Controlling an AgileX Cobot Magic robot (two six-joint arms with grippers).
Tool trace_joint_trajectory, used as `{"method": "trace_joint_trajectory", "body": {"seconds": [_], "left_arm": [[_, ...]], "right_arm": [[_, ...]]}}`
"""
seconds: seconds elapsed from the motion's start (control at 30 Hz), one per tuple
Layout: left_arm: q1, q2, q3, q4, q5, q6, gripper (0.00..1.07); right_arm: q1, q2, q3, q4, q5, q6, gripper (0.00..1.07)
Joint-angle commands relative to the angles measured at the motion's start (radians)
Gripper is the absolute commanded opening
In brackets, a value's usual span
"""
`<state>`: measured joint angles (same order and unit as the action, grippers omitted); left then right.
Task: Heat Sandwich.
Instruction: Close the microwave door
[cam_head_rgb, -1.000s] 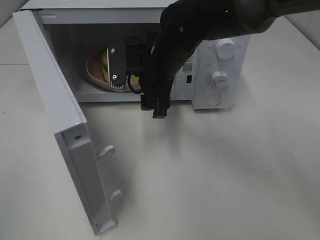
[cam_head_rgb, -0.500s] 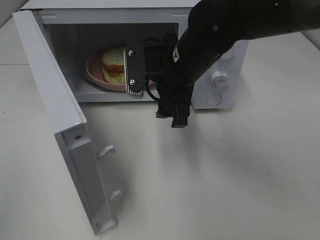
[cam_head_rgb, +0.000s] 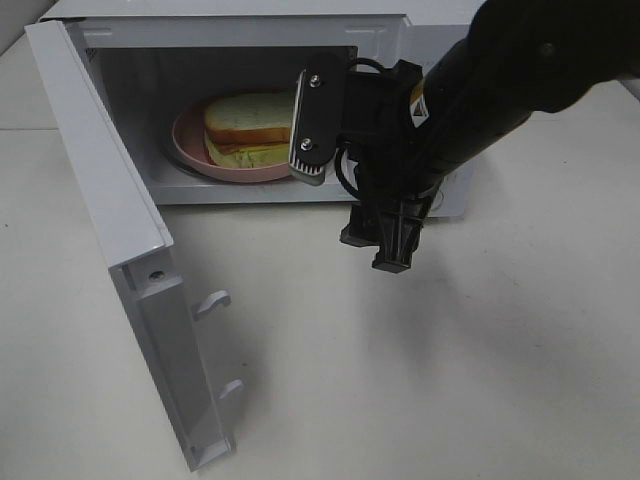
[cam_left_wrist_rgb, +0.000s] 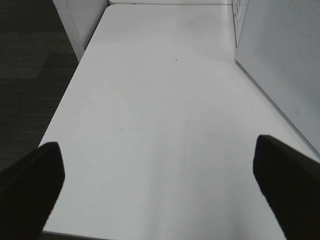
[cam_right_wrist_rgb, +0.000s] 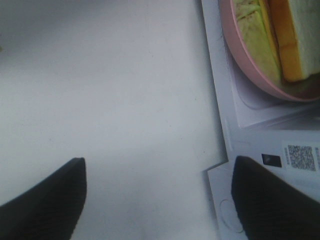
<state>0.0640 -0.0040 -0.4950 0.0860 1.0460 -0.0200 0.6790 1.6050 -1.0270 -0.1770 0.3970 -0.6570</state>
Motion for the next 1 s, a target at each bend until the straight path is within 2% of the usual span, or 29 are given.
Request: {"method": "trace_joint_trajectory", "body": {"seconds": [0.03, 0.4, 0.73, 1.0], "left_arm": [[0.004, -0.029, 0.003, 0.001, -0.011, 0.001, 0.98], [0.004, -0.029, 0.003, 0.001, -0.011, 0.001, 0.98], [0.004, -0.029, 0.003, 0.001, -0.011, 0.001, 0.98], [0.004, -0.029, 0.003, 0.001, -0.011, 0.001, 0.98]], "right_arm": [[0.001, -0.059, 0.040, -0.001, -0.004, 0.104, 0.76], [0.001, -0.224, 0.196, 0.002, -0.001, 0.284, 0.76], [0.001, -0.369, 0.289, 0.009, 0.004, 0.389, 0.76], [0.001, -0.503, 0.346, 0.009, 0.130, 0.510, 0.76]]}}
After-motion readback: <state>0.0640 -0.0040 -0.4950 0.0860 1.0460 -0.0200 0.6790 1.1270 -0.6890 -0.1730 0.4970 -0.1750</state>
